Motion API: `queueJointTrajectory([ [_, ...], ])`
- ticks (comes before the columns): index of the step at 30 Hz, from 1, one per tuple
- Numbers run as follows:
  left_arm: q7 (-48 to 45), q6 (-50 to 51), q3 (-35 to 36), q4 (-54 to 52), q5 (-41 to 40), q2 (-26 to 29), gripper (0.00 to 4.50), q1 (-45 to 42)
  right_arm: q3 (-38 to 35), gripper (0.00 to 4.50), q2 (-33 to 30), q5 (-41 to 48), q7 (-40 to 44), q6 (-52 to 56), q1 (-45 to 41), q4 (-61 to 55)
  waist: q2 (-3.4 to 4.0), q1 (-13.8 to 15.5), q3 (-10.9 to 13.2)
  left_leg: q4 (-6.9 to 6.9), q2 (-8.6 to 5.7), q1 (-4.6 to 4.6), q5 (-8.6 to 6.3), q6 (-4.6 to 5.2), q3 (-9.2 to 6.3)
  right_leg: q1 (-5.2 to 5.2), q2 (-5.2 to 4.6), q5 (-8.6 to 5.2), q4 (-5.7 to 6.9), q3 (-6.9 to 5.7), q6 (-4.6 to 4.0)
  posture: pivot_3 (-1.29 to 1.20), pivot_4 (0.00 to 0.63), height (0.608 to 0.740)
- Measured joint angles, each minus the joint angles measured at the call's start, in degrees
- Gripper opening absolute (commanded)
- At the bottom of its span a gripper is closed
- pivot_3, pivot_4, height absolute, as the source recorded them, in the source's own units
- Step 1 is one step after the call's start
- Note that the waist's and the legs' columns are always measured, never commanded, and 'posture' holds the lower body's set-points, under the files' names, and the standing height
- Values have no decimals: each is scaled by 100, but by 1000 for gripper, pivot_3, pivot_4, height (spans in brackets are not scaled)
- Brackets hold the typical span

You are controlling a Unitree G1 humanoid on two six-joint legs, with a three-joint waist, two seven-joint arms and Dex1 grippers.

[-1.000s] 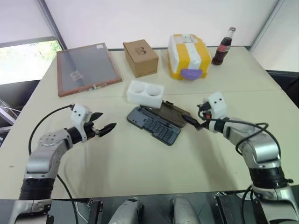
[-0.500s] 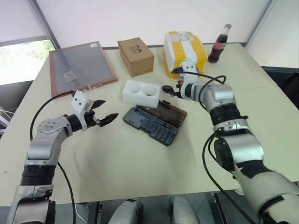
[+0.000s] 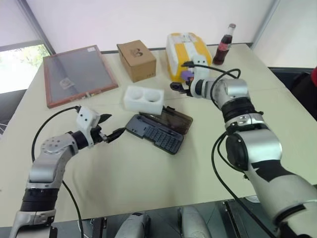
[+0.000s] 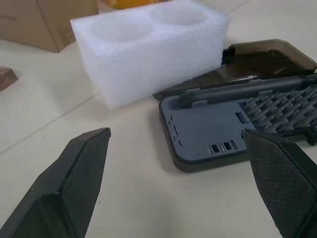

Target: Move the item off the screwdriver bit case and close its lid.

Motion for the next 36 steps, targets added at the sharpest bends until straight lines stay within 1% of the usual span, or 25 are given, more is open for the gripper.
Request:
queueJointTrajectory([
  [8, -8, -119, 170, 178, -8, 110, 4415, -154, -37, 4434, 400, 143, -13, 462, 77, -433, 0, 4, 0, 2, -1, 0, 0, 0, -1, 0, -1, 0, 8, 0, 0, 0, 150, 740],
  [11, 1, -126, 166, 197, -4, 75, 4415, -154, -35, 4434, 523, 132, -50, 450, 107, -408, 0, -5, 0, 2, -1, 1, 0, 0, -1, -1, -1, 0, 9, 0, 0, 0, 150, 740],
  [15, 47, -127, 158, 189, 4, -16, 4415, -152, 1, 4434, 673, 58, -74, 319, 161, -39, 0, -2, 0, 4, -1, 1, 0, 0, -2, -2, -1, 0, 16, 0, 0, 0, 150, 740],
  [16, 62, -128, 158, 189, 9, -24, 4500, -150, -2, 3948, 706, 49, -77, 311, 174, 98, 0, -2, 0, 4, -2, 1, 0, 0, -2, -2, -1, 0, 17, 0, 0, 0, 150, 740],
  [17, 85, -130, 158, 189, 14, -29, 4500, -149, -5, 3671, 749, 38, -82, 301, 193, 245, 0, -5, 0, 4, -2, 1, 0, 0, -2, -2, -1, 0, 17, 0, 0, 0, 150, 740],
  [18, 105, -134, 158, 189, 20, -33, 4500, -148, -8, 3220, 784, 25, -96, 286, 195, 383, 0, -8, 0, 4, -2, 1, 0, 0, -2, -3, -1, 0, 18, 1, 0, 0, 150, 740],
  [23, 161, -157, 158, 183, 53, -80, 4500, -127, -5, 514, 832, -57, -112, 121, 196, 687, 0, -10, 0, 5, -2, 0, 0, 0, -2, -5, -1, 0, 20, 1, 0, 0, 150, 740],
  [24, 170, -175, 158, 176, 67, -81, 4500, -109, -5, 52, 836, -62, -109, 99, 195, 703, 0, -11, 0, 5, -2, 1, 0, 0, -2, -5, -1, 0, 20, 1, 0, 0, 150, 740],
  [28, 235, -211, 157, 163, 110, -122, 4500, -8, -17, 52, 835, -70, -117, 95, 190, 656, 1, -10, 0, 6, -2, 0, 0, 0, -2, -5, -1, 0, 21, 0, 0, 0, 150, 740],
  [32, 273, -216, 153, 134, 141, -127, 4500, 3, -98, 52, 678, -39, -176, 255, 193, 104, 1, 2, 0, 8, -4, -5, 0, 0, -4, -8, -2, 0, 22, 1, 0, 0, 150, 740],
  [34, 277, -218, 150, 49, 159, -128, 4500, 14, -95, 52, 314, -61, -177, 328, 203, -416, 3, 26, 2, 23, -12, -29, 0, 0, -16, -23, -4, 0, 27, 0, 0, 0, 150, 740],
  [36, 275, -217, 127, 51, 179, -132, 4500, 16, -25, 52, -320, -187, -136, 399, 344, -1119, 1, 76, 1, 27, -18, -33, 0, 0, -21, -23, -5, 1, 29, 0, -1, 0, 150, 740],
])
